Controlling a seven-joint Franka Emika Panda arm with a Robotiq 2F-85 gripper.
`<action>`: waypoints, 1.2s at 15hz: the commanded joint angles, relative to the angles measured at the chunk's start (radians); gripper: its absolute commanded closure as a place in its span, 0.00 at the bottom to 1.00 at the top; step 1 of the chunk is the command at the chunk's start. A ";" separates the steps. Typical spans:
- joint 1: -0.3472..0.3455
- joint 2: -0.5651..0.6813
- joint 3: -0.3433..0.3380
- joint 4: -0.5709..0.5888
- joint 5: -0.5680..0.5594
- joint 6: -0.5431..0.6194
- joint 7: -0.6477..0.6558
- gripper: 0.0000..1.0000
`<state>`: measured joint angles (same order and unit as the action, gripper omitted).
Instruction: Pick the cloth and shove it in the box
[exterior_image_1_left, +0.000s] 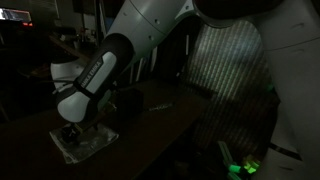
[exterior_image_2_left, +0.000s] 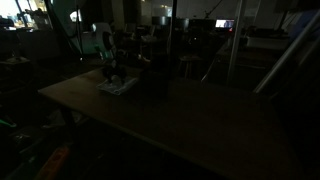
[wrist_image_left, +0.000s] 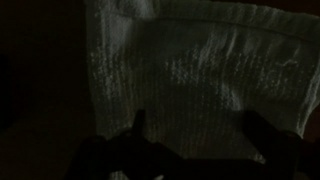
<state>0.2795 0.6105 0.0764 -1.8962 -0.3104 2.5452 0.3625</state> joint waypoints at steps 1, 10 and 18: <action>0.020 0.055 -0.019 0.048 0.026 0.040 -0.060 0.00; 0.007 0.005 0.001 -0.028 0.065 0.064 -0.151 0.47; 0.010 -0.126 -0.001 -0.145 0.060 0.054 -0.153 0.92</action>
<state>0.2822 0.5600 0.0794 -1.9611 -0.2684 2.5823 0.2294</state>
